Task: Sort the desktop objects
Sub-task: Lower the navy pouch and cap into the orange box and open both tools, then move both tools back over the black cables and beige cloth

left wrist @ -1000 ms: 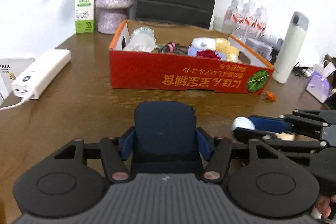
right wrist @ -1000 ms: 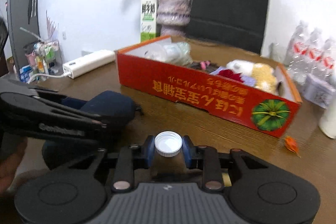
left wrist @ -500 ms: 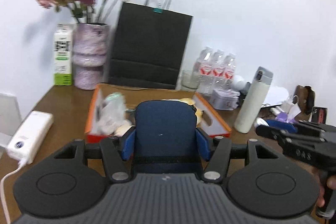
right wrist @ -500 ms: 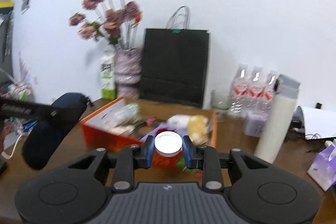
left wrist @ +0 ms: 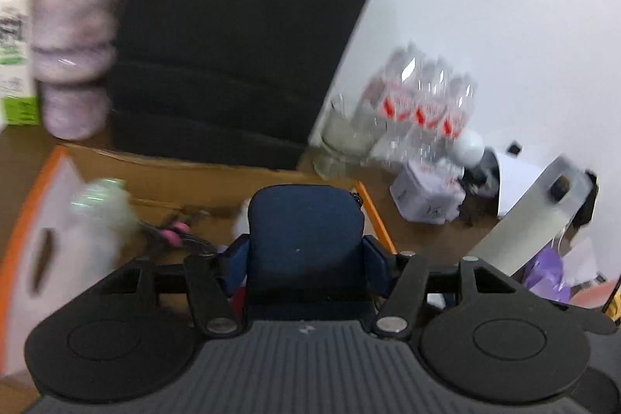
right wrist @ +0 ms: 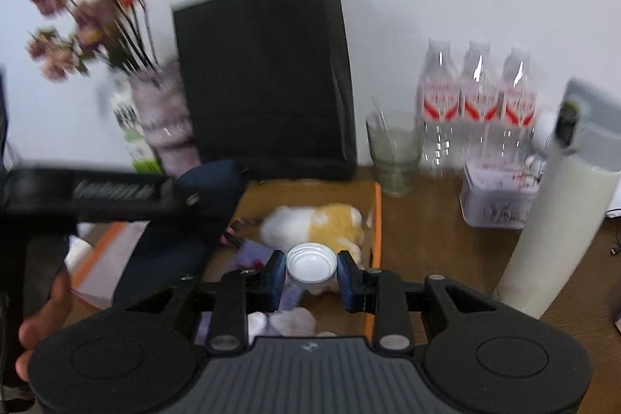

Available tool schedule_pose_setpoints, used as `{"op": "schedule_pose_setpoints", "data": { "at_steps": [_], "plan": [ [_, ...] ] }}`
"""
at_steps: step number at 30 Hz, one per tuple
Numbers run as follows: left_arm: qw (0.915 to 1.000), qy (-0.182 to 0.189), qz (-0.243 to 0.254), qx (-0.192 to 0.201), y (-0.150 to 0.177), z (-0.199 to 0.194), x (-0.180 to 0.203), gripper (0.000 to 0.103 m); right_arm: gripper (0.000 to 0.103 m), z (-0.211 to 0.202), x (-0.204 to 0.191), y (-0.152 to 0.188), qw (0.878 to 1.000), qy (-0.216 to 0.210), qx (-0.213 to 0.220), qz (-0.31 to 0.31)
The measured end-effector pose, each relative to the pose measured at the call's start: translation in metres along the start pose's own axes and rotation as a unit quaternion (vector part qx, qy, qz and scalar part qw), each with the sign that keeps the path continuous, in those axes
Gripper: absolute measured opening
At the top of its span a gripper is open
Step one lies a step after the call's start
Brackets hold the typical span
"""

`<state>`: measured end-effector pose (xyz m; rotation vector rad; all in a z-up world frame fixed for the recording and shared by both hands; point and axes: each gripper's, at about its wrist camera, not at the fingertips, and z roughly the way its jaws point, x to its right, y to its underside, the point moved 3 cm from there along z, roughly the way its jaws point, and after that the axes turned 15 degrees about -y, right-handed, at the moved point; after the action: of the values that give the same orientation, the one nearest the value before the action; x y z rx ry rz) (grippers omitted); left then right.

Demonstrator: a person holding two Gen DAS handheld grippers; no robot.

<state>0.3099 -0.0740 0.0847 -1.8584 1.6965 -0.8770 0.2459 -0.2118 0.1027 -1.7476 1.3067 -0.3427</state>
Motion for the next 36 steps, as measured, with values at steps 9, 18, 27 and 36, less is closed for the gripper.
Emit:
{"op": "schedule_pose_setpoints", "data": {
  "at_steps": [9, 18, 27, 36],
  "plan": [
    [0.9966, 0.069, 0.04, -0.021, 0.015, 0.021, 0.009, 0.089, 0.055, 0.011, 0.013, 0.019, 1.0, -0.005, 0.012, 0.008],
    [0.9974, 0.001, 0.056, 0.045, 0.042, -0.074, -0.015, 0.101, 0.072, -0.041, -0.021, 0.038, 0.999, 0.008, 0.044, -0.008],
    [0.9976, -0.034, 0.044, 0.041, 0.154, -0.13, -0.048, 0.103, 0.075, -0.091, -0.063, 0.14, 0.999, 0.022, 0.041, -0.001],
    [0.9917, -0.053, 0.092, 0.072, 0.256, -0.173, -0.065, 0.103, 0.082, -0.141, -0.087, 0.244, 0.998, 0.061, 0.024, -0.003]
  ]
}}
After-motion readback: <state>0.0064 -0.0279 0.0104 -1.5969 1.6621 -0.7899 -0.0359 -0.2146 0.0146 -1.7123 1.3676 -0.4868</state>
